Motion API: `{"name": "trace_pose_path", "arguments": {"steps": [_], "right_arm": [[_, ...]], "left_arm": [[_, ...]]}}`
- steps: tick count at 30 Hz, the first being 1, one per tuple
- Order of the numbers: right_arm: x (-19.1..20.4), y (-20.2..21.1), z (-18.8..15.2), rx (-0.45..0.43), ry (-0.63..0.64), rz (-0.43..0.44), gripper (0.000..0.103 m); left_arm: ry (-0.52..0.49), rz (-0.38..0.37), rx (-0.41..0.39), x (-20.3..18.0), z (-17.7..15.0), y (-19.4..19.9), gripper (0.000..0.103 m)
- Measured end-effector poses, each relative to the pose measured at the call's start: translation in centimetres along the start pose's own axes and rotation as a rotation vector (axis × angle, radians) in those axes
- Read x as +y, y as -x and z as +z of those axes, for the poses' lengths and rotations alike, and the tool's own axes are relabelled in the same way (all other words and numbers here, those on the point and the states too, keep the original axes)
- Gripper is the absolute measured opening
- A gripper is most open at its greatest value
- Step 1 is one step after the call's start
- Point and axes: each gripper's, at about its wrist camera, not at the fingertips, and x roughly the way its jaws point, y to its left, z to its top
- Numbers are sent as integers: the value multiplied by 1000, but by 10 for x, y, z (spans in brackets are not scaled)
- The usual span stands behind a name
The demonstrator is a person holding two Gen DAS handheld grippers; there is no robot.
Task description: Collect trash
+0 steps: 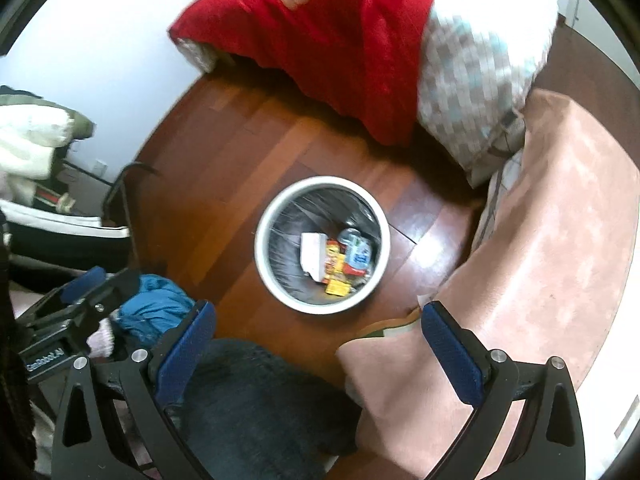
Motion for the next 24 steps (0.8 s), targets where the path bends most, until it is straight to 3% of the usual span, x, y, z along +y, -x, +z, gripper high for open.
{"name": "trace_pose_path", "arguments": {"steps": [10,24], "right_arm": [[26,83,-9,-45,68,107,103],[35,131,-18,-38,107,156,103]], "left_arm": [[-34,-76,-63,-16,1,74,96],[-36,-150,-76,-29,-7,112,96]]}}
